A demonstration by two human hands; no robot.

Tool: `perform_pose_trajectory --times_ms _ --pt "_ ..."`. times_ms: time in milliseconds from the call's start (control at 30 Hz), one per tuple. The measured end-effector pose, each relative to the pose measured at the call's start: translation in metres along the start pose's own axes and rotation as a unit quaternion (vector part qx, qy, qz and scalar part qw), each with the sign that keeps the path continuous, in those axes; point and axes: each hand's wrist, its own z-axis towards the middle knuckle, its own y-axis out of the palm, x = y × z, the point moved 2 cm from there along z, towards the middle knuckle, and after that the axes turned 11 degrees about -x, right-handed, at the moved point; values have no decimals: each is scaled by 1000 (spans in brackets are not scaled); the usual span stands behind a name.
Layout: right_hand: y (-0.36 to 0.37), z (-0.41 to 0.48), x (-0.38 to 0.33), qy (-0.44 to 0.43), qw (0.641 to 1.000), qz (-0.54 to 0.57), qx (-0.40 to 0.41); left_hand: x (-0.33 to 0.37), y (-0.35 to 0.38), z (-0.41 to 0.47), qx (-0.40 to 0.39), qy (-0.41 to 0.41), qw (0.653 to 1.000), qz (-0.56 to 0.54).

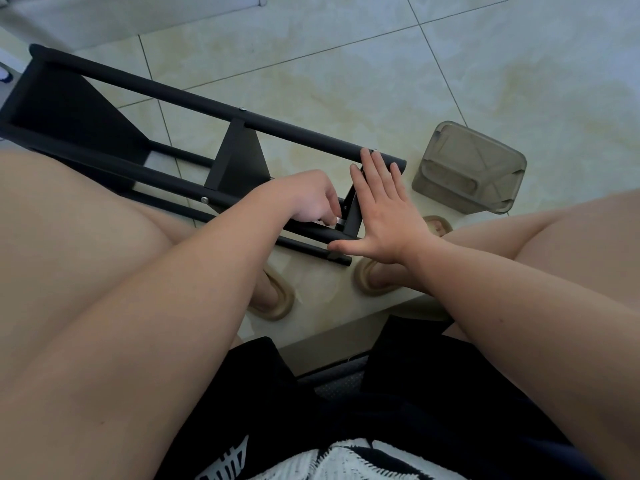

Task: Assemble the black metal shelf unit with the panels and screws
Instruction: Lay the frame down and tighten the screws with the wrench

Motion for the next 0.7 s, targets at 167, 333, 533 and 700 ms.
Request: perform_pose_trajectory --times_ms 167,333,533,700 --pt "0 1 1 2 1000 -4 1 0 2 4 -6 7 997 -73" --pt "0 0 0 1 1000 -5 4 -1 10 12 17 -2 982 -186" --pt "0 0 0 3 1000 -9 1 1 13 14 73 -5 966 -246" --pt "0 1 0 4 1000 -6 0 3 14 15 75 -15 960 -268"
